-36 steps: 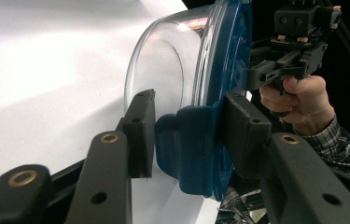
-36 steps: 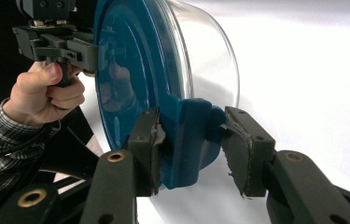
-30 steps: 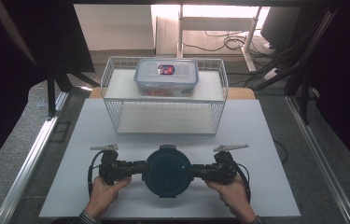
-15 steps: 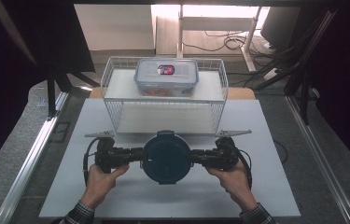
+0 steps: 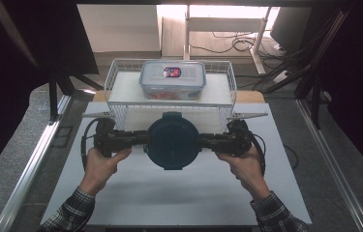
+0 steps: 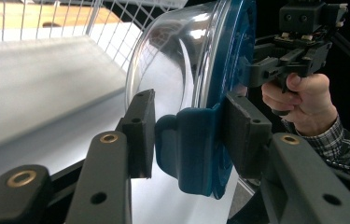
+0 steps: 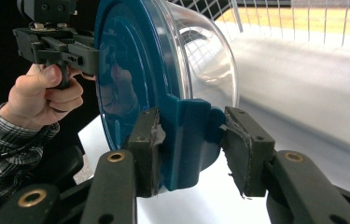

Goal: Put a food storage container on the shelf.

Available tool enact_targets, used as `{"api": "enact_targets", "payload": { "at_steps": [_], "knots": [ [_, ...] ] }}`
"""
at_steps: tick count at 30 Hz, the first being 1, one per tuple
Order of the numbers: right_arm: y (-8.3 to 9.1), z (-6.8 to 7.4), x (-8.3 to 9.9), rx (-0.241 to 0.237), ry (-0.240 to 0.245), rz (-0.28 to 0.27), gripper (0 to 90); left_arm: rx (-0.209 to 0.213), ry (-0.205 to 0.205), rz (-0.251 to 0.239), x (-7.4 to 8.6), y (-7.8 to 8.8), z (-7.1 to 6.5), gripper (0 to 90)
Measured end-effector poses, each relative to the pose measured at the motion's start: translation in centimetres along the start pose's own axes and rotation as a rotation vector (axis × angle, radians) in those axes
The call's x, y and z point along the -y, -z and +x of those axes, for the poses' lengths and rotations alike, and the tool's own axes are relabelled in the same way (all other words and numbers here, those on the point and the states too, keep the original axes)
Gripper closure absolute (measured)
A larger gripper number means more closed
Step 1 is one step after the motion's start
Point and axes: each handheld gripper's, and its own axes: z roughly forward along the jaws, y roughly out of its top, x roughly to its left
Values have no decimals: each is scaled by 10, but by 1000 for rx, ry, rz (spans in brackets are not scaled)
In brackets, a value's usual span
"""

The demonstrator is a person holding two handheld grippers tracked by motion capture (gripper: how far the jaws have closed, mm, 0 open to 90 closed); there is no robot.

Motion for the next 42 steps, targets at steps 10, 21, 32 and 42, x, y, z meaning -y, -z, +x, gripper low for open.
{"api": "enact_targets", "payload": {
  "at_steps": [10,21,32,42],
  "knots": [
    [10,1,-35,-1,39,-34,578,-11,-26,-16,-36,4,-7,573],
    [19,1,-75,6,46,-87,578,-9,-46,-26,-81,9,-8,573],
    [22,-1,-117,5,44,-125,579,-14,-64,-29,-127,17,-6,572],
    [18,-8,-157,6,46,-162,579,-6,-53,-52,-167,22,8,572]
  ]
}}
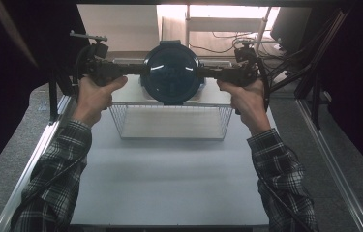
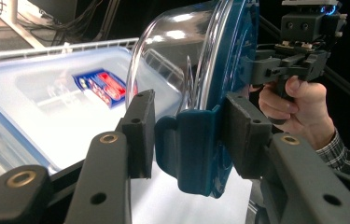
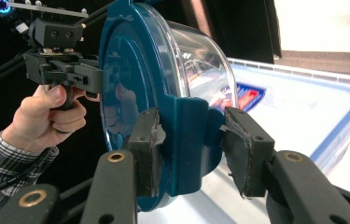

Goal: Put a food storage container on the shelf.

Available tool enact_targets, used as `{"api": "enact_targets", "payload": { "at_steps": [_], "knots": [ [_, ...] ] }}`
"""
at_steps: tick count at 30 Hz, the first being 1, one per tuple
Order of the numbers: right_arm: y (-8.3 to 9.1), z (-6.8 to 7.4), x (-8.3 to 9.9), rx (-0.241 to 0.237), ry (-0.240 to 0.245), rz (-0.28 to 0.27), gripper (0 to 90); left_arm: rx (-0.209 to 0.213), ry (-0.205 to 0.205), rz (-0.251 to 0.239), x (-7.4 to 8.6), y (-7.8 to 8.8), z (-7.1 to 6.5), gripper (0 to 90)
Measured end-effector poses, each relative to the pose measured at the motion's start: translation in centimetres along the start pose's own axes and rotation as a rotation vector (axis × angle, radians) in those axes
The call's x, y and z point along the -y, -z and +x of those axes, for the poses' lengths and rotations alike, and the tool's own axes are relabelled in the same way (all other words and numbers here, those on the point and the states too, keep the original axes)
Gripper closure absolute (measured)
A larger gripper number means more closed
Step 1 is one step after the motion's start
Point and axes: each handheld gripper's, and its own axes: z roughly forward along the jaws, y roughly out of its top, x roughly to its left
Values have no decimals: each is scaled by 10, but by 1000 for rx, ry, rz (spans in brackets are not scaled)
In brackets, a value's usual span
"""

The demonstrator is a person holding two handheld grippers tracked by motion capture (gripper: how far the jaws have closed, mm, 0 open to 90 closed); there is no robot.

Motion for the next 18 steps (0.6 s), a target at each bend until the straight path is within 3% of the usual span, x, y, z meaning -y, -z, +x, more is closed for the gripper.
{"api": "enact_targets", "payload": {
  "at_steps": [10,12,18],
  "knots": [
    [-8,-11,-19,12,-16,-20,579,0,17,-18,-15,-5,15,570],
    [-13,-15,-23,20,-29,-18,578,-7,44,-26,-17,-8,23,569],
    [-23,-25,-24,23,-59,-17,575,-14,65,-30,-18,-9,33,568]
  ]
}}
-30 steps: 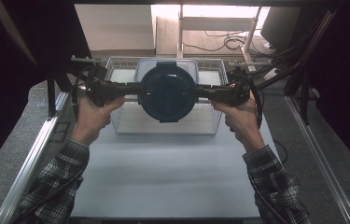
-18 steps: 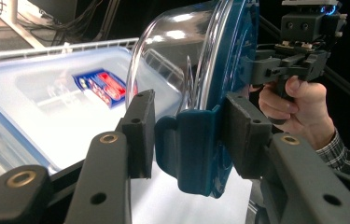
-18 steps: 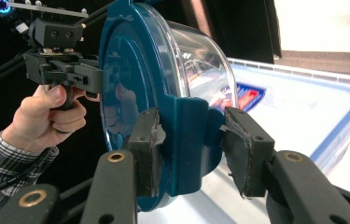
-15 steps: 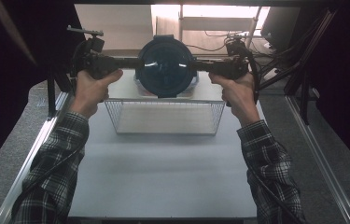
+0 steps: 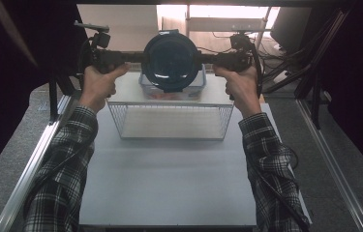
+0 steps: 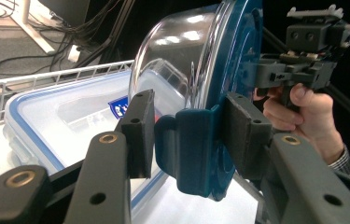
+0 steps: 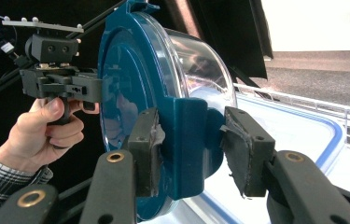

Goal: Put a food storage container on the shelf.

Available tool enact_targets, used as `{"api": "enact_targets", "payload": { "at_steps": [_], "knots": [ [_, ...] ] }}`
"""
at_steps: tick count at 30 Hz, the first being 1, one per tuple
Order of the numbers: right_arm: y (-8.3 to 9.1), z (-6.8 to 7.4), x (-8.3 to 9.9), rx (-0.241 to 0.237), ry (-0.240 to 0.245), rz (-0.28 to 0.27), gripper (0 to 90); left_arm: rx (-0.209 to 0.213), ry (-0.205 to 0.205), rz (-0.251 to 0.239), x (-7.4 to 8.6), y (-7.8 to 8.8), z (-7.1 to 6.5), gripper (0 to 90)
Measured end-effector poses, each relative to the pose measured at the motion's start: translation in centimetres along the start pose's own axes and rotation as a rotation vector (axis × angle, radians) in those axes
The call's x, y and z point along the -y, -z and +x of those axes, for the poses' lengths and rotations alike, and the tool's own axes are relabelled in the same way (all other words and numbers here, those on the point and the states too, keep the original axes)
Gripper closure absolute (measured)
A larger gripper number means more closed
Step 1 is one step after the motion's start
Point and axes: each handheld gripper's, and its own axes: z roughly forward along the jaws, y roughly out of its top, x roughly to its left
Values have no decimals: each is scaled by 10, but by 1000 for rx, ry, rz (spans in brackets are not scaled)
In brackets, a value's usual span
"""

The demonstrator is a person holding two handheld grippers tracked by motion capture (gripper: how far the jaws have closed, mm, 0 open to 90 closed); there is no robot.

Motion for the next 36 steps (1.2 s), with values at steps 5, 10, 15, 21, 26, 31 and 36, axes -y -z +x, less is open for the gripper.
{"api": "enact_targets", "payload": {
  "at_steps": [5,10,15,21,26,31,36],
  "knots": [
    [-4,-1,-2,8,8,6,551,4,13,-3,-2,0,5,562],
    [-9,-2,-2,40,1,16,525,-7,34,-18,-7,-3,10,557],
    [-8,1,-6,130,54,28,632,-73,36,5,-10,-12,11,515],
    [-17,7,-5,128,82,42,652,-64,122,-15,-5,-17,29,448],
    [-17,7,-6,132,74,45,658,-136,80,-6,-10,-18,22,451],
    [-15,9,-7,166,98,28,659,-222,18,-13,-12,-19,12,458],
    [-17,4,-10,179,98,-6,575,-207,35,-25,-12,-18,16,504]
  ]
}}
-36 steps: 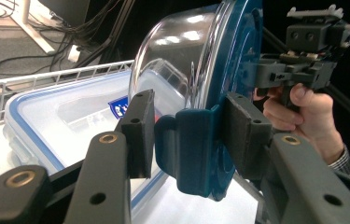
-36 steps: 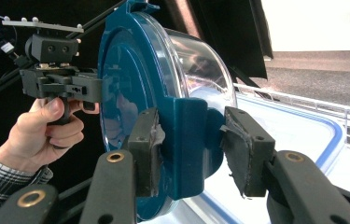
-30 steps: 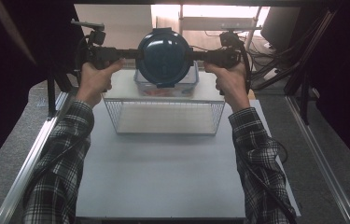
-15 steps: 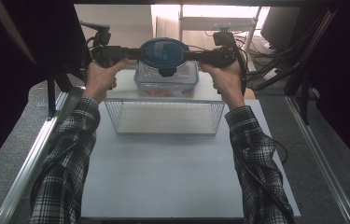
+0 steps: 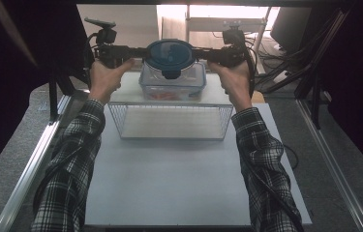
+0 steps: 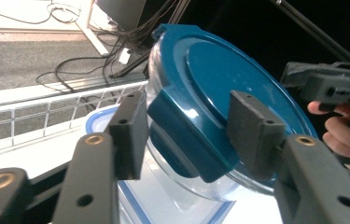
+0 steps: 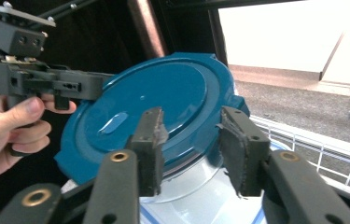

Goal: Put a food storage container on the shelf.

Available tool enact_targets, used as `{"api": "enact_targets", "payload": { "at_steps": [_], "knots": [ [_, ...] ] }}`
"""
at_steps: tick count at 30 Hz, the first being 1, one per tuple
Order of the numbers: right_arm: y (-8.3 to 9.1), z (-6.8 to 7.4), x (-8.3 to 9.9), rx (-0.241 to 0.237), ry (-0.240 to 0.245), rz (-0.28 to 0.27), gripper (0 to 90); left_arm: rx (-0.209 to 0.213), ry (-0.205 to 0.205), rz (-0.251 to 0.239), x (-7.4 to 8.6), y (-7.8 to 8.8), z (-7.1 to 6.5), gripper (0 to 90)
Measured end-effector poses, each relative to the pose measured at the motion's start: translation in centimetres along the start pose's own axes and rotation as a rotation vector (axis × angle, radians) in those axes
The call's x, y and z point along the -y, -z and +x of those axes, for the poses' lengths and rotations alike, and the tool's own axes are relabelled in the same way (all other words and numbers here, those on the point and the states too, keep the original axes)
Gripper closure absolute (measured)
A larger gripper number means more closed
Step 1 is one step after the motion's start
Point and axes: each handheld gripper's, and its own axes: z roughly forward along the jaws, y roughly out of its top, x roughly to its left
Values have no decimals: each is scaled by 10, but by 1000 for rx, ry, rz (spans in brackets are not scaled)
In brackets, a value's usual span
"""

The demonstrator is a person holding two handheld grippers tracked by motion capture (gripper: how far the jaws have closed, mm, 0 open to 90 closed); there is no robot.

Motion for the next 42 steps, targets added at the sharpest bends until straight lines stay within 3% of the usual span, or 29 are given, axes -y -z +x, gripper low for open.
{"api": "enact_targets", "payload": {
  "at_steps": [3,5,8,9,13,17,21,27,31,36,42],
  "knots": [
    [-5,3,2,22,32,18,555,-24,-24,-16,-1,-1,-1,552],
    [-4,4,2,22,24,22,568,-55,-55,-22,-4,-2,-5,600],
    [-1,5,3,31,35,29,574,-78,-67,-30,-5,-6,-9,626],
    [0,5,3,36,35,30,573,-80,-65,-33,-5,-7,-11,623],
    [4,5,4,46,43,22,551,-140,-121,-30,-4,-1,-16,519],
    [8,4,8,33,37,11,508,-108,-117,-65,-2,11,-17,458],
    [9,8,13,6,45,4,478,-109,-140,-50,4,17,-19,426],
    [11,15,20,-23,73,13,538,-89,-152,-45,12,23,-21,447],
    [13,16,25,8,119,46,598,-76,-156,-36,17,25,-21,503],
    [13,10,26,37,97,40,664,-52,-149,-28,20,21,-20,539],
    [12,9,22,101,103,37,699,-32,-152,-20,23,19,-22,554]
  ]
}}
